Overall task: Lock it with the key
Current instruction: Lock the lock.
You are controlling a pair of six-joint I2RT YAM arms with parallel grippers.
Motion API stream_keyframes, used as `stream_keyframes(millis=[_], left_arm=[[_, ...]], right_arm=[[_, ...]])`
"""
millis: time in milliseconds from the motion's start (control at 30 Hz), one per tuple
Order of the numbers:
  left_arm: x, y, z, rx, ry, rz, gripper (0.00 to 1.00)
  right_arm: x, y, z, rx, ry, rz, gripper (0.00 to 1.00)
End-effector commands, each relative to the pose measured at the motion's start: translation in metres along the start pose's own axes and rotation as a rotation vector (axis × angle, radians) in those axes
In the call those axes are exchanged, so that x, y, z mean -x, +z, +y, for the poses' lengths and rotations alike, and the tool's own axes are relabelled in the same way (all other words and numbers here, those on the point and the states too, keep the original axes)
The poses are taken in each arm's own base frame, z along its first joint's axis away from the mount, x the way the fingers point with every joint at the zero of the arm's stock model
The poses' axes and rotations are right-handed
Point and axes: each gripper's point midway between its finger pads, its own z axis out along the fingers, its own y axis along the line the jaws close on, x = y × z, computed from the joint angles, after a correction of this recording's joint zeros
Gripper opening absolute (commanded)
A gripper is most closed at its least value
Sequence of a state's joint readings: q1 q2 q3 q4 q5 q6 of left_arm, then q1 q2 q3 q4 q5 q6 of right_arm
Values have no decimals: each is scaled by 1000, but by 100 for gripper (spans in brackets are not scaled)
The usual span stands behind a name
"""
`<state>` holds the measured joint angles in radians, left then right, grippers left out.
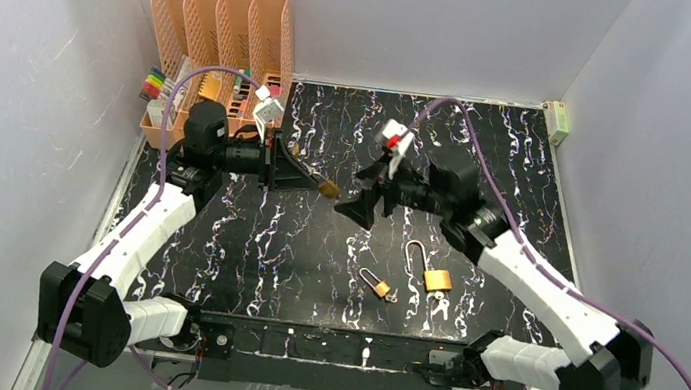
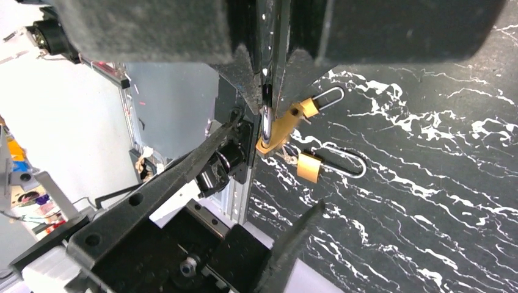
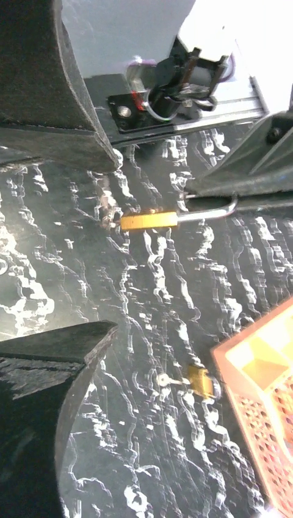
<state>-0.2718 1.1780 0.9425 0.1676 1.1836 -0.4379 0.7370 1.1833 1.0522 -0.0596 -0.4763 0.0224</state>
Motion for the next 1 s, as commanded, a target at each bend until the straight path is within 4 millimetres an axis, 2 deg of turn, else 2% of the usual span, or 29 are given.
stream_keyframes(millis=[0, 100, 267, 467, 567, 733, 800, 867, 900, 967], left_arm=[[39, -1, -30, -72, 123, -135, 0], [50, -1, -38, -100, 135, -167, 0], [61, -2, -46, -109, 162, -186, 0], [64, -2, -49, -115, 169, -188, 0], [65, -3, -49, -114, 176, -193, 0], [67, -2, -49, -109, 184, -199, 0], [68, -2, -48, -106, 187, -201, 0], [70, -2, -48, -103, 192, -206, 0], [71, -2, -48, -100, 196, -209, 0], [74, -3, -49, -94, 204, -214, 0]], right_arm=[[60, -20, 9, -13, -149, -391, 99], [67, -24, 14, 16, -172, -491, 95], [74, -12, 22, 129, -147, -526, 84], [88, -1, 25, 196, -140, -555, 75], [95, 1, 28, 221, -137, -556, 65], [97, 2, 30, 239, -128, -548, 57], [95, 2, 31, 242, -119, -533, 46], [92, 4, 30, 242, -102, -499, 8], [90, 6, 28, 234, -88, -475, 0], [84, 8, 25, 224, -57, -433, 0]])
